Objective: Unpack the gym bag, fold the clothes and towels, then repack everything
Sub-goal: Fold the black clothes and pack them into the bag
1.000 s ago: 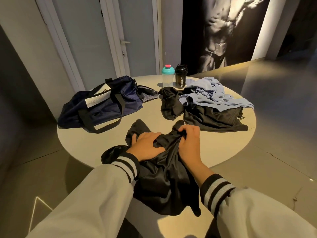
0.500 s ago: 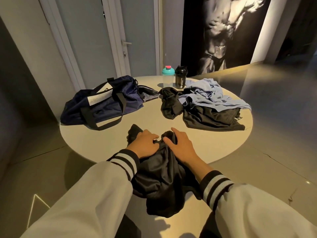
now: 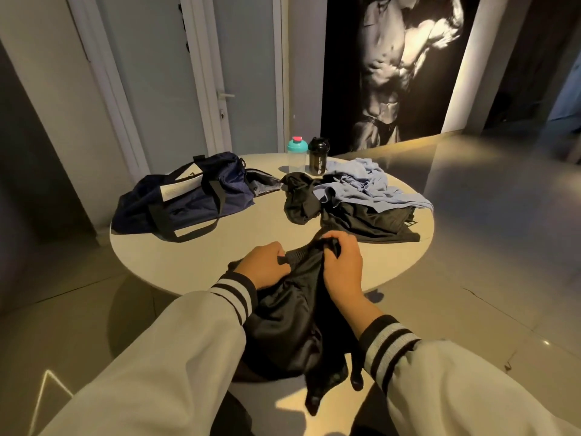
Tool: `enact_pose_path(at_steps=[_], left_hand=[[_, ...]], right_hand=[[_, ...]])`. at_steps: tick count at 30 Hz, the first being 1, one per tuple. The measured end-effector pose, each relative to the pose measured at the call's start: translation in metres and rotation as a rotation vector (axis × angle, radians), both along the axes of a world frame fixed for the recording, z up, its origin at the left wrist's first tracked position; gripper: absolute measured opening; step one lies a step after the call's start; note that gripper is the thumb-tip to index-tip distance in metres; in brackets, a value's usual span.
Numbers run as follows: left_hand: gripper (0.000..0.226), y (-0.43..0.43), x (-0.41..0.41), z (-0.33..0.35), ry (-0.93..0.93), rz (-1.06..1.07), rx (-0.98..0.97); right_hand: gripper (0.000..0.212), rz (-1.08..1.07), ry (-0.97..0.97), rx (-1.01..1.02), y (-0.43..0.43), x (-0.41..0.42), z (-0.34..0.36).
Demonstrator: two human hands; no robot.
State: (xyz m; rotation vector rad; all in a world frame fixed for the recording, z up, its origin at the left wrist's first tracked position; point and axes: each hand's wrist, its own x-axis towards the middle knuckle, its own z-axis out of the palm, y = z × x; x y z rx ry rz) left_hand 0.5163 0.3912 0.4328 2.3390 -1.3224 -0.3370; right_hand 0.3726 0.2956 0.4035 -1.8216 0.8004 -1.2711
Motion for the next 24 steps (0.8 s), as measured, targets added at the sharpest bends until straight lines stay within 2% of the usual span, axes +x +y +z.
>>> enact_pose_path(at_steps=[4,7,9,11,14,16,17,19,22,24], left_hand=[[0.018,0.008,-0.011,0.015,-0.041,0.054,-0.351],[0.016,0.013,-0.013,0.028,-0.008,0.092,-0.484],[0.016,0.016,-0.013,0.035,0.028,0.094,-0.51],[0.026,0.02,-0.014,0.042,0.058,0.066,-0.497],[0.032,0.021,-0.011,0.049,-0.048,0.028,-0.426],[0.028,0.021,-0.011,0.052,-0.078,0.024,-0.414],[0.026,0.022,-0.012,0.053,-0.081,0.025,-0.414],[0.023,0.024,-0.013,0.055,-0.099,0.013,-0.41],[0.018,0.027,-0.014,0.058,-0.08,-0.005,-0.406],[0.018,0.027,-0.011,0.06,-0.101,0.026,-0.4]], right_hand=[[0.042,0.0,0.041,-0.004,0.004,-0.012,0.014],[0.04,0.008,0.042,0.01,0.008,-0.015,0.02],[0.035,0.009,-0.002,0.025,0.011,-0.016,0.024],[0.035,0.042,-0.026,0.076,0.014,-0.017,0.026],[0.06,0.124,-0.068,0.163,0.017,-0.015,0.025],[0.08,0.158,-0.018,0.193,0.016,-0.011,0.023],[0.083,0.155,0.035,0.189,0.016,-0.009,0.023],[0.068,0.125,0.107,0.165,0.015,-0.005,0.023],[0.027,0.076,0.068,0.161,0.017,-0.004,0.031],[0.023,0.052,0.059,0.133,0.017,-0.004,0.039]])
